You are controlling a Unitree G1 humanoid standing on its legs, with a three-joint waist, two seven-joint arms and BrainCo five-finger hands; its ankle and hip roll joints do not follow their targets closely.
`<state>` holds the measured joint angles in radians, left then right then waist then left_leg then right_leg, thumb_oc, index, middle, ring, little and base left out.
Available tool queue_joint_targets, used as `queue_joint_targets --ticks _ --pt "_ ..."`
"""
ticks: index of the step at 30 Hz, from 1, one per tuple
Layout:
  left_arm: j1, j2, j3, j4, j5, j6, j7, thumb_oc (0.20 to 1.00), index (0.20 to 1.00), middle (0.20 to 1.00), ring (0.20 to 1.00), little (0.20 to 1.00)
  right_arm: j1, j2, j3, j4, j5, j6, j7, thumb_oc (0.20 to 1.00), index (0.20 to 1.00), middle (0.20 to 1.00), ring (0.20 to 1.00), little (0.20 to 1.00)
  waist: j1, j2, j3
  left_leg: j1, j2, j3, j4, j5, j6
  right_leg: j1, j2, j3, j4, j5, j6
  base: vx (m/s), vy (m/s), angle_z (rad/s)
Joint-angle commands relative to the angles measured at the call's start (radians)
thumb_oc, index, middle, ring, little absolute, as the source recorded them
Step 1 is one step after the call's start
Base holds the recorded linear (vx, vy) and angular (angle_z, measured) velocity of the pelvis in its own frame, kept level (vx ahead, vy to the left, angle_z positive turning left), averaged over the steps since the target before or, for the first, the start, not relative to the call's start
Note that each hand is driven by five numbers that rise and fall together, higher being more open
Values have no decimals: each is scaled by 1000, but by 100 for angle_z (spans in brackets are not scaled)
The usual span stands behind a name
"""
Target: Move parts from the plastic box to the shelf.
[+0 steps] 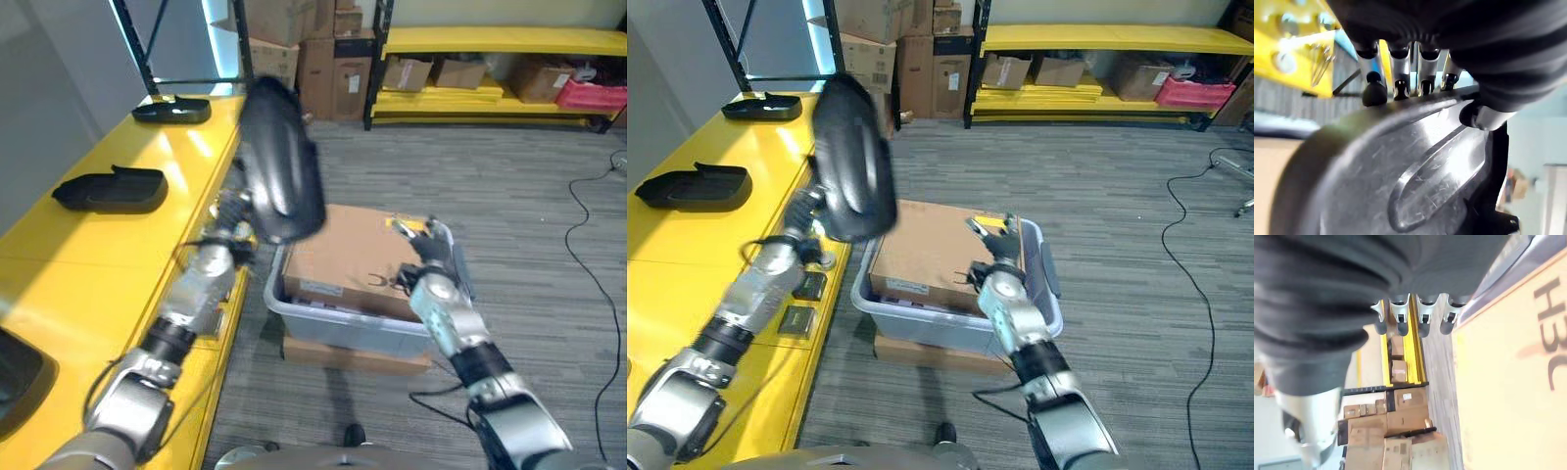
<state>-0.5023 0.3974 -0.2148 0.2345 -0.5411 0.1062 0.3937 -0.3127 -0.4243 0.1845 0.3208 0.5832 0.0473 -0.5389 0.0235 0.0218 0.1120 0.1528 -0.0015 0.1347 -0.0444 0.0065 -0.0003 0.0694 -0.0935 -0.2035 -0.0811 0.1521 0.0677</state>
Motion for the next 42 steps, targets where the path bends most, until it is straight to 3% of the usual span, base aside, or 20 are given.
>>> queue_joint_targets --ticks 1,4,5,8,9,11,14,16,18,20,21,26,28,32,33,37,38,42 --pt "-50 65 20 -36 57 -139 24 200 200 200 200 200 -17 -17 -31 -33 -34 -47 41 1000 1000 1000 1000 1000 25 -6 -61 -63 32 -32 42 -24 -25 33 -38 -38 63 -146 92 -48 22 0" --pt "16 138 129 -89 25 -160 34 200 200 200 200 200 49 -28 -87 -67 -53 -60 46 1000 1000 1000 1000 1000 41 -4 -60 -75 27 -39 36 -20 -25 28 -41 -48 58 -145 95 -75 36 3" --pt "32 154 152 -95 21 -167 29 200 200 200 200 200 60 -33 -98 -71 -82 -35 56 1000 1000 1000 1000 1000 45 -3 -61 -80 26 -43 36 -20 -25 25 -42 -51 61 -148 97 -91 38 5" --pt "133 221 272 -196 31 -150 9 200 200 200 200 200 164 -55 -101 -98 -230 33 222 1000 1000 1000 1000 1000 67 -3 -60 -94 17 -61 21 -15 -21 19 -50 -68 60 -151 104 -88 55 13" --pt "193 239 330 -260 37 -127 11 200 200 200 200 200 213 -54 -79 -128 -244 90 292 1000 1000 1000 1000 1000 78 -4 -57 -100 13 -68 15 -12 -18 16 -54 -76 62 -151 107 -101 55 20" --pt "292 256 408 -325 64 -128 18 200 200 200 200 200 282 -23 -34 -134 -286 168 352 1000 1000 1000 1000 1000 99 -8 -53 -115 5 -88 4 -3 -16 10 -58 -89 71 -158 109 -115 44 14" --pt "414 265 527 -383 93 -164 44 200 200 200 200 200 366 17 46 -54 -338 229 364 1000 1000 1000 1000 1000 132 -12 -45 -132 -9 -127 -12 8 -8 4 -66 -106 88 -170 115 -99 42 24" --pt "493 261 609 -406 87 -222 47 200 200 200 200 200 422 53 103 75 -436 218 352 1000 1000 1000 1000 1000 161 -13 -36 -144 -20 -170 -22 15 -1 1 -69 -111 121 -194 113 -92 28 46" --pt "535 260 648 -414 86 -270 37 200 200 200 200 200 447 84 117 169 -437 213 325 1000 1000 1000 1000 1000 175 -14 -33 -156 -30 -210 -26 24 5 -5 -61 -104 140 -207 105 -79 5 78" --pt "563 249 665 -428 79 -362 6 200 200 200 200 200 491 119 107 348 -405 240 296 1000 1000 1000 1000 1000 170 -12 -31 -172 -69 -329 -26 31 14 -22 16 -15 167 -247 60 -81 -6 124" --pt "554 236 650 -441 85 -377 -6 200 200 200 200 200 503 128 97 434 -384 218 294 1000 1000 1000 1000 1000 161 -9 -33 -181 -84 -382 -20 42 13 -37 55 27 187 -254 42 -62 2 253" --pt "535 206 619 -508 105 -353 28 200 200 200 200 200 466 147 93 687 -401 164 347 1000 1000 1000 1000 1000 193 -12 -27 -203 -107 -454 -11 62 -2 -39 99 29 202 -263 15 -87 -31 208" --pt "547 188 611 -540 101 -308 27 200 200 200 200 200 419 146 104 791 -479 144 381 1000 1000 1000 1000 1000 223 -14 -15 -221 -114 -471 -1 71 -17 -25 113 16 185 -261 5 -106 -25 101" --pt "578 170 614 -563 62 -260 5 200 200 200 200 200 377 131 123 832 -527 149 415 1000 1000 1000 1000 1000 257 -14 9 -273 -108 -439 20 91 -45 -6 113 -24 155 -251 6 -100 -22 45" --pt "583 163 611 -566 52 -245 -16 200 200 200 200 200 374 133 119 838 -536 148 416 1000 1000 1000 1000 1000 260 -14 20 -290 -102 -400 31 91 -54 5 108 -49 148 -251 10 -97 -27 38" --pt "574 126 584 -571 52 -255 -90 200 200 200 200 200 398 149 87 822 -496 151 402 1000 1000 1000 1000 1000 217 -4 49 -354 -42 -121 72 102 -80 28 89 -178 130 -233 16 -104 11 127" --pt "574 117 563 -565 33 -265 -105 200 200 200 200 200 410 153 79 824 -475 145 393 1000 1000 1000 1000 1000 197 -7 57 -358 -5 -56 110 73 -88 31 75 -202 146 -248 15 -68 83 210" --pt "601 84 528 -559 16 -291 -43 200 200 200 200 200 371 148 68 886 -560 140 422 1000 1000 1000 1000 1000 188 -13 74 -335 31 -40 195 18 -76 9 37 -206 165 -246 9 -79 181 105"
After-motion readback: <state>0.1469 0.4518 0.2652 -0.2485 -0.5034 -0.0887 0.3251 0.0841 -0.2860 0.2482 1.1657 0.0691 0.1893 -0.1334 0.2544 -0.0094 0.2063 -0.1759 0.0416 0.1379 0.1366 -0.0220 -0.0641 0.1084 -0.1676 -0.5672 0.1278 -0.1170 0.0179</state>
